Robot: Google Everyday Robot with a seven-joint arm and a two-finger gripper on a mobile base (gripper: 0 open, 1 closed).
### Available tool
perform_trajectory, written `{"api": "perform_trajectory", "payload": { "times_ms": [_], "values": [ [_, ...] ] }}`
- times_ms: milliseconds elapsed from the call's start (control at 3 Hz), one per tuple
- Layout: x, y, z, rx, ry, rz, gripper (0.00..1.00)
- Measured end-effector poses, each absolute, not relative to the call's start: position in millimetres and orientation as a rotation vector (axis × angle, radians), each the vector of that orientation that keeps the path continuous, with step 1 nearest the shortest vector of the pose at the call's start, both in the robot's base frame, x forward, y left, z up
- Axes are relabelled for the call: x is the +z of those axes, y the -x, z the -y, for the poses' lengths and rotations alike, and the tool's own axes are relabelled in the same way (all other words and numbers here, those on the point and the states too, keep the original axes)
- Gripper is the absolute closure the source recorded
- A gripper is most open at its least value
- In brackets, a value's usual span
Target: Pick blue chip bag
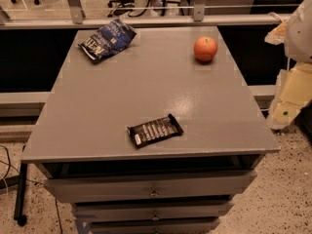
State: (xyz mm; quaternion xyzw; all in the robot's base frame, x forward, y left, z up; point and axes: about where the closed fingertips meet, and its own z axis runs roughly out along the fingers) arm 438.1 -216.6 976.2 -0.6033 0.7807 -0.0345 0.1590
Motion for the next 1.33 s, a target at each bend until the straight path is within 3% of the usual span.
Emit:
{"api": "perform_trajectory", "payload": {
  "times_ms": [667, 1333],
  "values": [
    [966.2, -448.4, 189.9, -0.012, 1.723, -2.159, 0.0],
    [956.9, -523.5, 36.5, 0.318, 1.676, -1.82, 0.0]
  ]
}}
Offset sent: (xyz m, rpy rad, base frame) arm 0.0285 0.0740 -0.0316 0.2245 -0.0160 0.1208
